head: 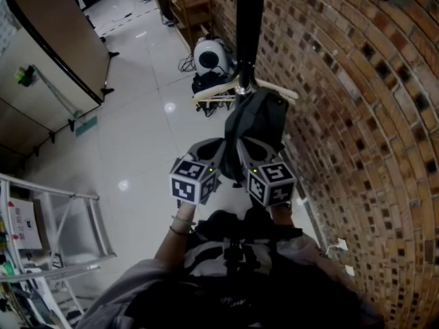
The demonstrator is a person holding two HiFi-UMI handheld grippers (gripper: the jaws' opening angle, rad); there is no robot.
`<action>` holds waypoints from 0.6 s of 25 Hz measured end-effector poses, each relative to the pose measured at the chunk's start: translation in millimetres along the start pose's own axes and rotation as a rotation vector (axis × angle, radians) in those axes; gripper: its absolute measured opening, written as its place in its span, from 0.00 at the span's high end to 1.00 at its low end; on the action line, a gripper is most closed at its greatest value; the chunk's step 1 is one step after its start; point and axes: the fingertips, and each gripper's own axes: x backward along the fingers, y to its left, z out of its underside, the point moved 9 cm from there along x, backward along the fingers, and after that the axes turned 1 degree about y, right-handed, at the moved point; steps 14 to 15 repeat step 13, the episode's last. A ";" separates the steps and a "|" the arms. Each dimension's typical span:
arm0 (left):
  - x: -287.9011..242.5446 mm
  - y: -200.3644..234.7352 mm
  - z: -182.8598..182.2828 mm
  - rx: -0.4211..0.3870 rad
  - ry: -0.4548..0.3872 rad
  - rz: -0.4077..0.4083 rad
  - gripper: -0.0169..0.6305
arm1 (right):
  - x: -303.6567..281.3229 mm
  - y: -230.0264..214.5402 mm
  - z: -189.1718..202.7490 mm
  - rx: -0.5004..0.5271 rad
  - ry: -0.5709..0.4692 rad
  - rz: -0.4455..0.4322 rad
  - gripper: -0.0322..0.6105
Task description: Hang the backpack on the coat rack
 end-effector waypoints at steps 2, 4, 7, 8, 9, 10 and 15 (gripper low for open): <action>0.2 0.7 1.8 -0.002 0.002 -0.001 0.97 | 0.1 0.2 0.5 0.001 0.000 0.003 0.94; -0.1 1.4 3.8 0.000 0.005 -0.001 0.97 | -0.7 -0.7 2.4 -0.012 -0.002 0.005 0.94; 0.3 2.1 7.6 0.005 0.014 -0.001 0.97 | -2.1 -2.6 4.8 -0.008 -0.005 0.000 0.94; 0.6 2.8 8.3 0.008 0.016 -0.004 0.97 | -2.2 -2.4 4.7 -0.010 -0.001 0.002 0.94; 1.0 3.8 8.4 0.009 0.016 -0.008 0.97 | -2.6 -1.9 4.9 -0.015 0.002 0.003 0.94; 1.3 4.8 8.3 0.010 0.014 -0.011 0.97 | -3.2 -1.5 5.4 -0.022 0.003 0.003 0.94; 1.9 7.3 8.6 0.015 0.014 -0.018 0.97 | -5.0 0.1 7.4 -0.039 0.008 -0.003 0.94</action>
